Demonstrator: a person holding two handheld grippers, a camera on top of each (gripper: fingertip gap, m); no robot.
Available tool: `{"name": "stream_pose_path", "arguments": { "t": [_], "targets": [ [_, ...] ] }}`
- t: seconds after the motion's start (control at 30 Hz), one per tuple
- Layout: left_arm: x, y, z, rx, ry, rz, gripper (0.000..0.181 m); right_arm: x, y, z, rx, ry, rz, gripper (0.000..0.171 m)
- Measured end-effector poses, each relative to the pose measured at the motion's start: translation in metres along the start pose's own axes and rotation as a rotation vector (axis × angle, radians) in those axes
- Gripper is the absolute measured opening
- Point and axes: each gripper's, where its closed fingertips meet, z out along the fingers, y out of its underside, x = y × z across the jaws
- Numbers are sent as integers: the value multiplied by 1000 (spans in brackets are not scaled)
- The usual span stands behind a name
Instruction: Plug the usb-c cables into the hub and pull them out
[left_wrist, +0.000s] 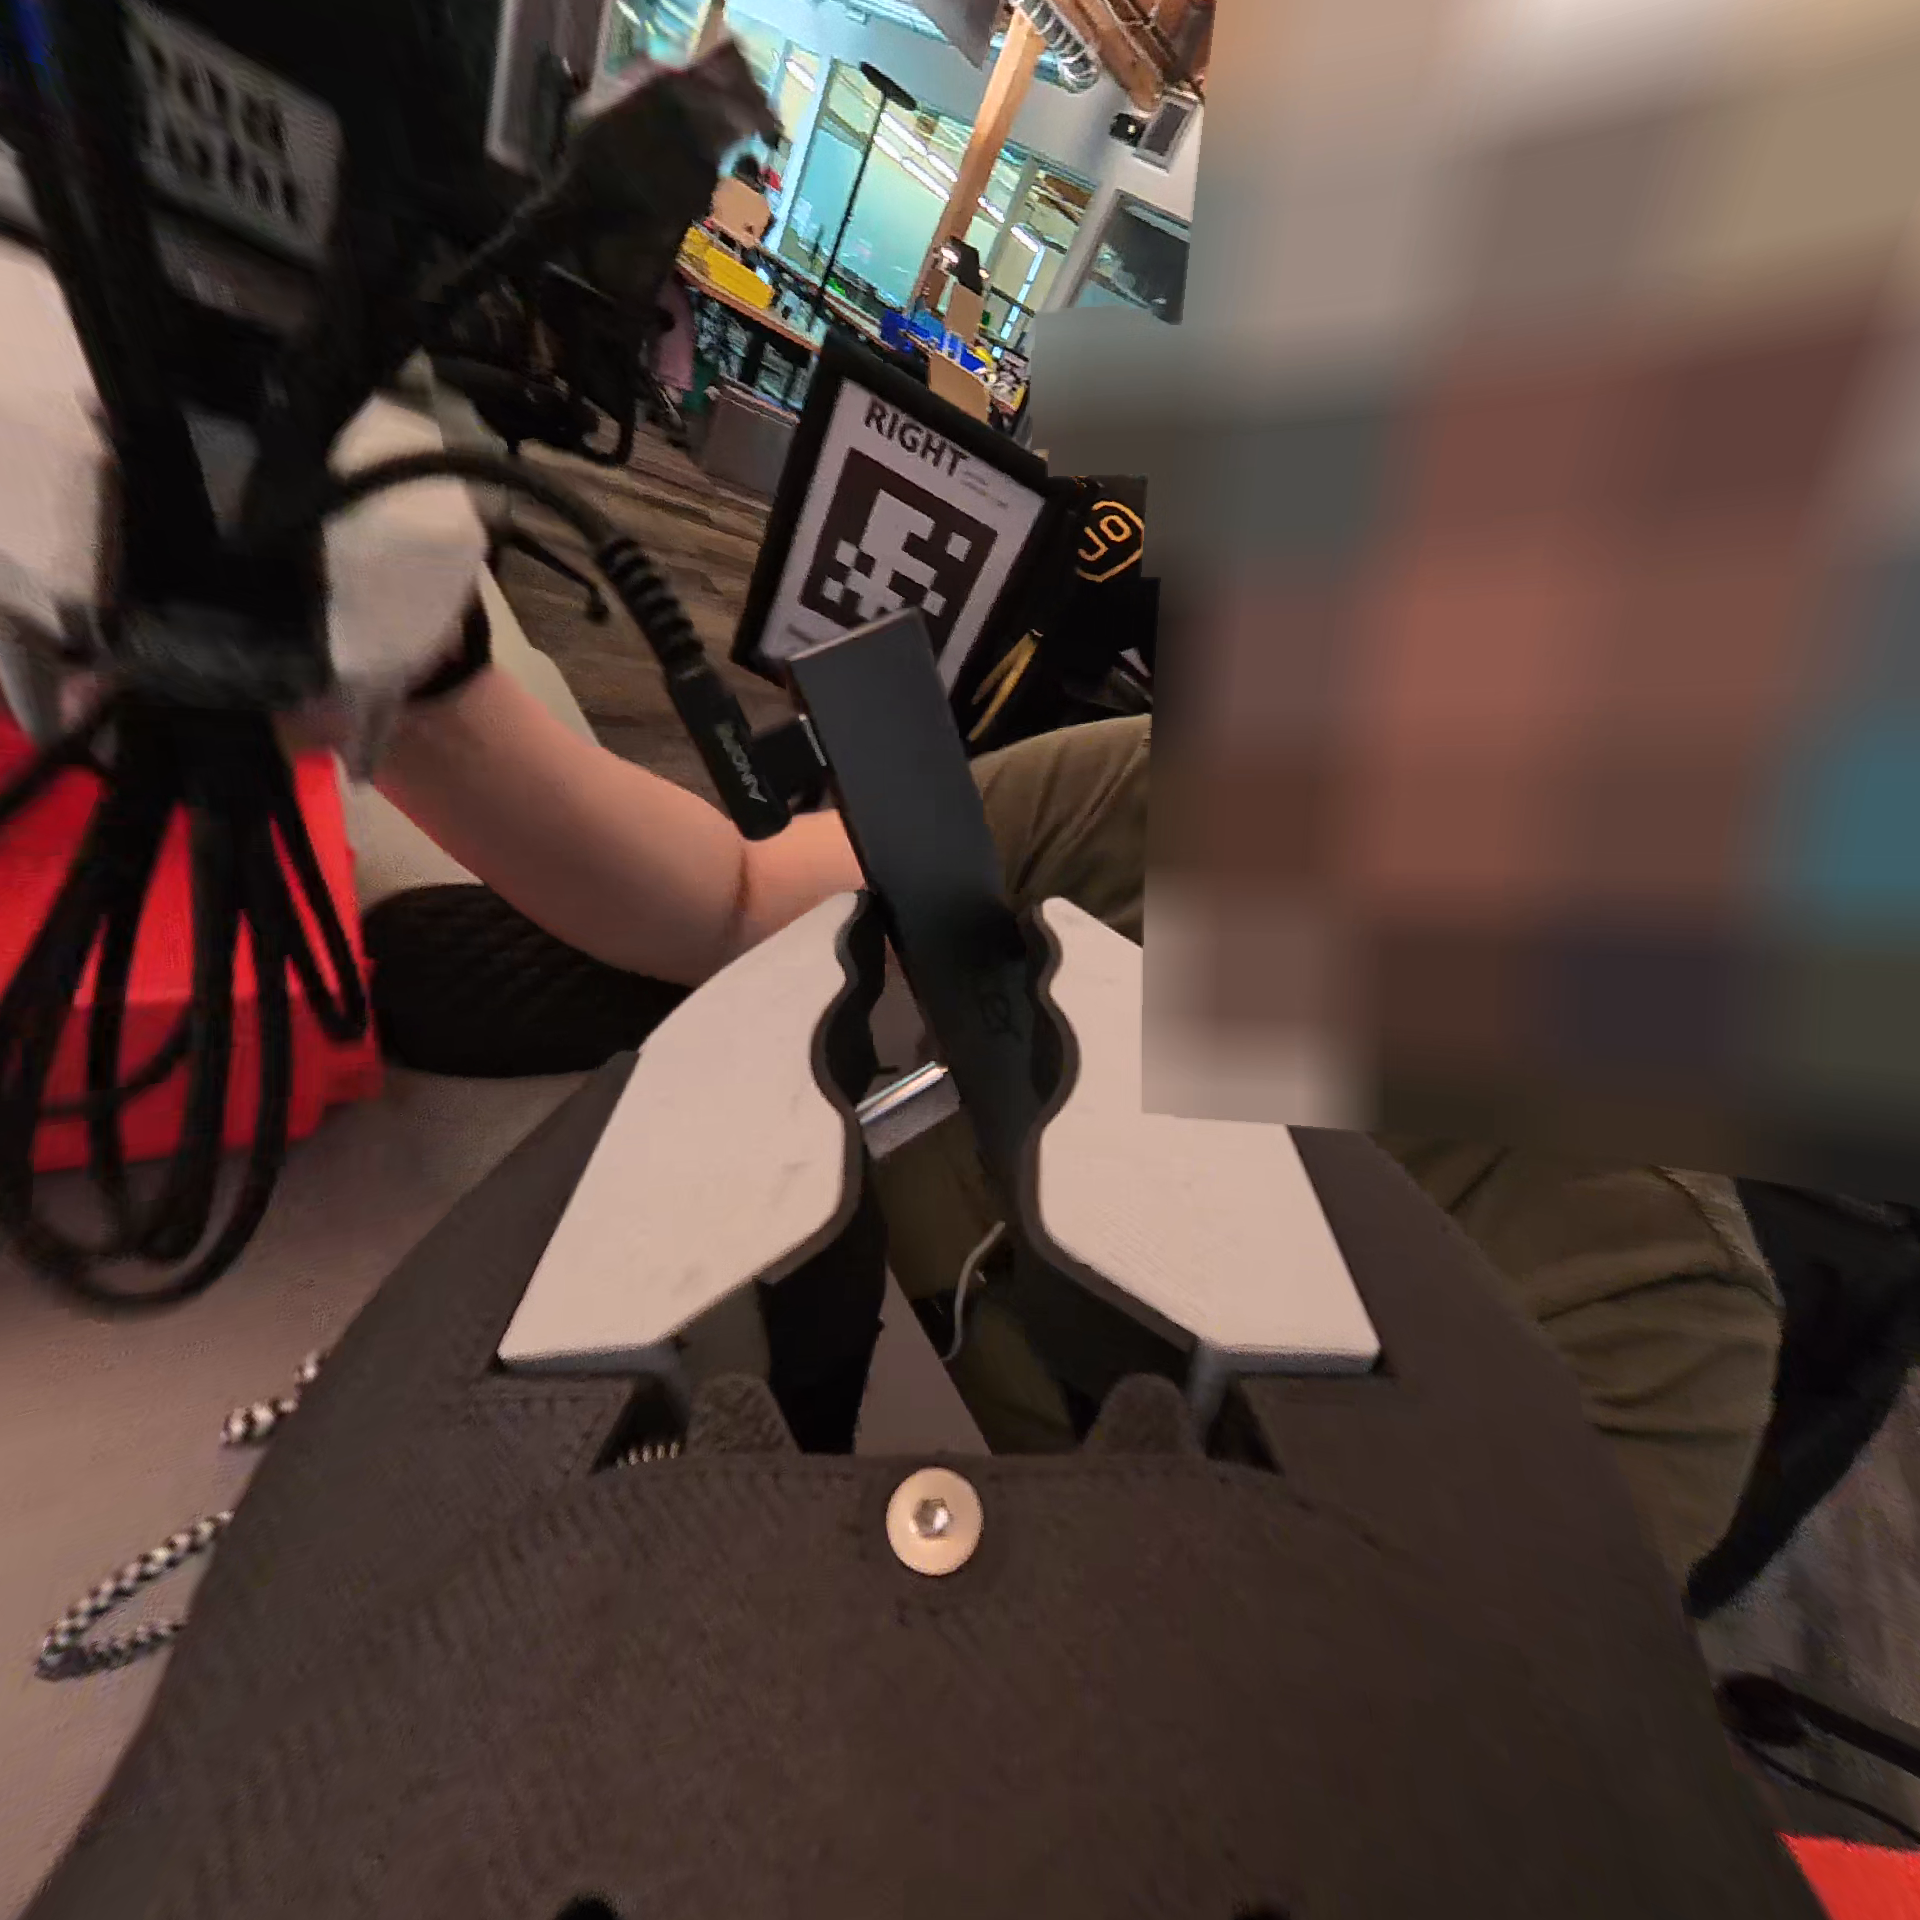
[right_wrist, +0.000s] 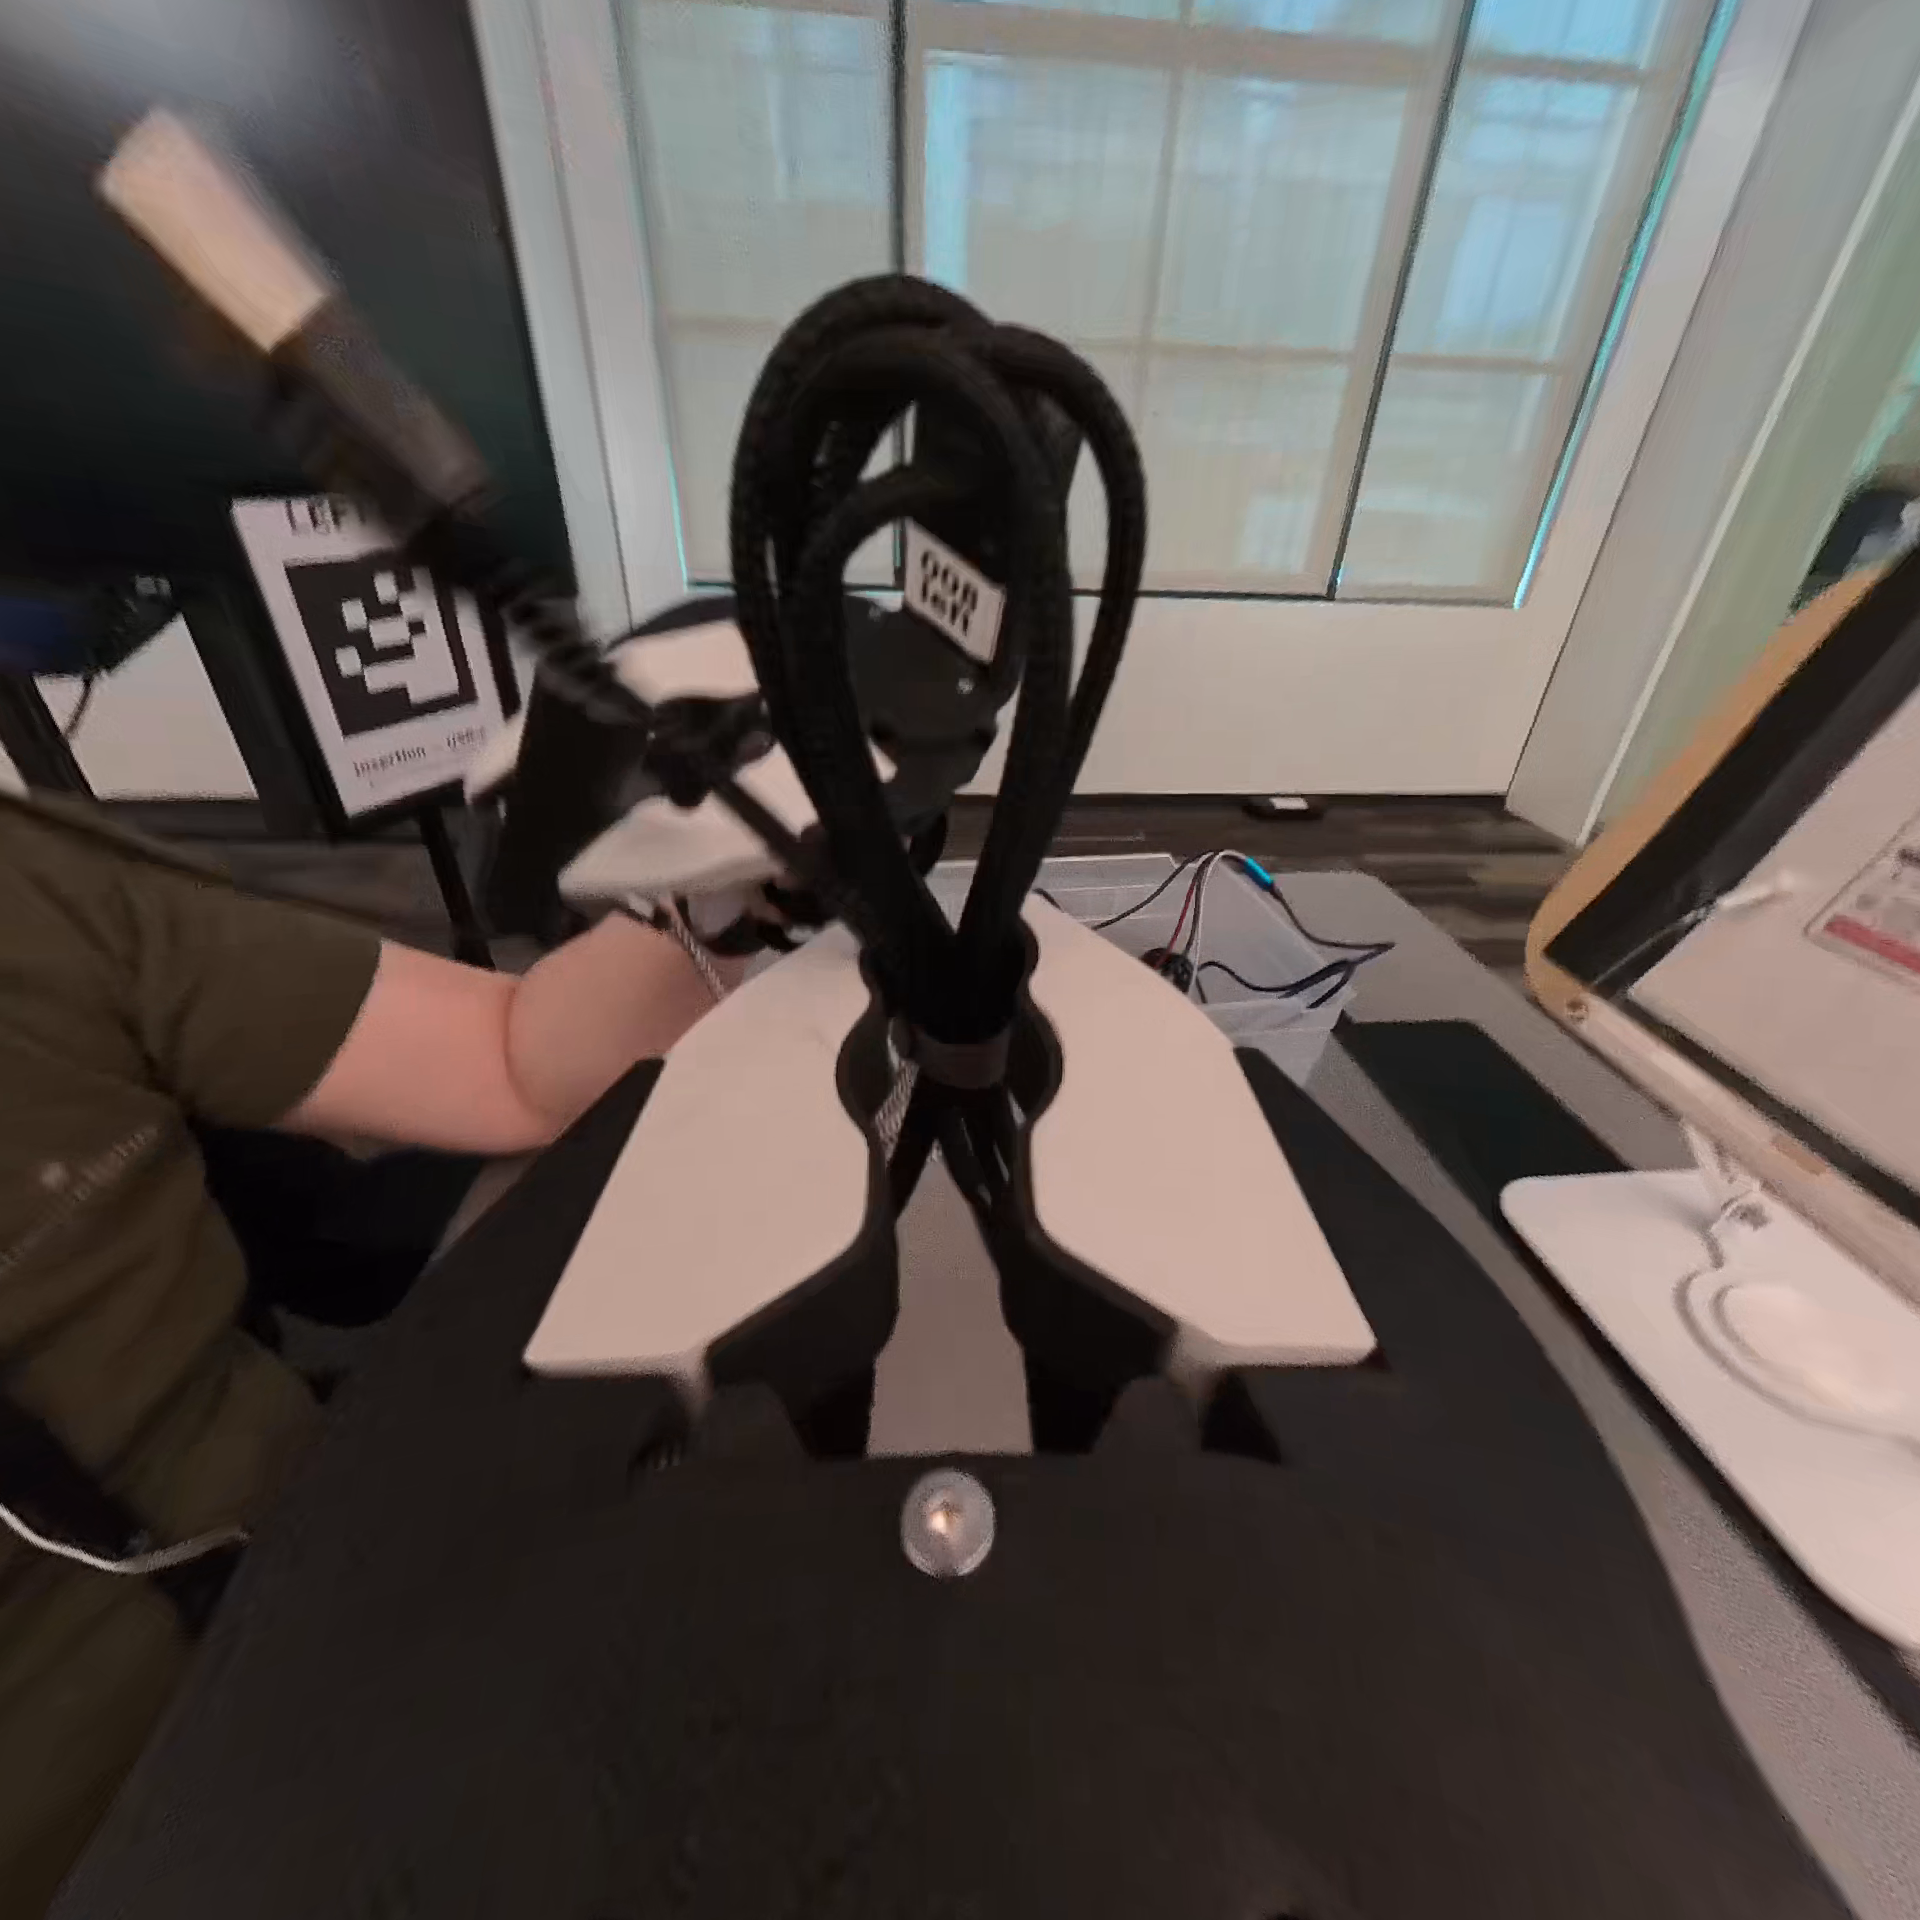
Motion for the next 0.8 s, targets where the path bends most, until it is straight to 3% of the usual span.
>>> {"name": "stream_pose_path", "arguments": {
  "t": [0.03, 0.23, 0.43, 0.57, 0.8],
  "targets": [
    [-2, 4, -1, -10, 15, -40, 24, 2, -5, -2, 13, 12, 52, 18],
    [-40, 11, -10, -4, -78, -119, 42, 17, -5, -5, -86, 246, 84, 16],
    [-90, 6, -36, 19, -473, -1, 53, 37, 4, -18, -233, 539, 6, 16],
    [-115, 16, -46, -75, -701, 79, 63, 50, 5, -31, -300, 721, -63, 15],
    [-167, 21, -56, -44, -914, 66, 55, 49, 5, -30, -303, 753, -73, 16]
  ]
}}
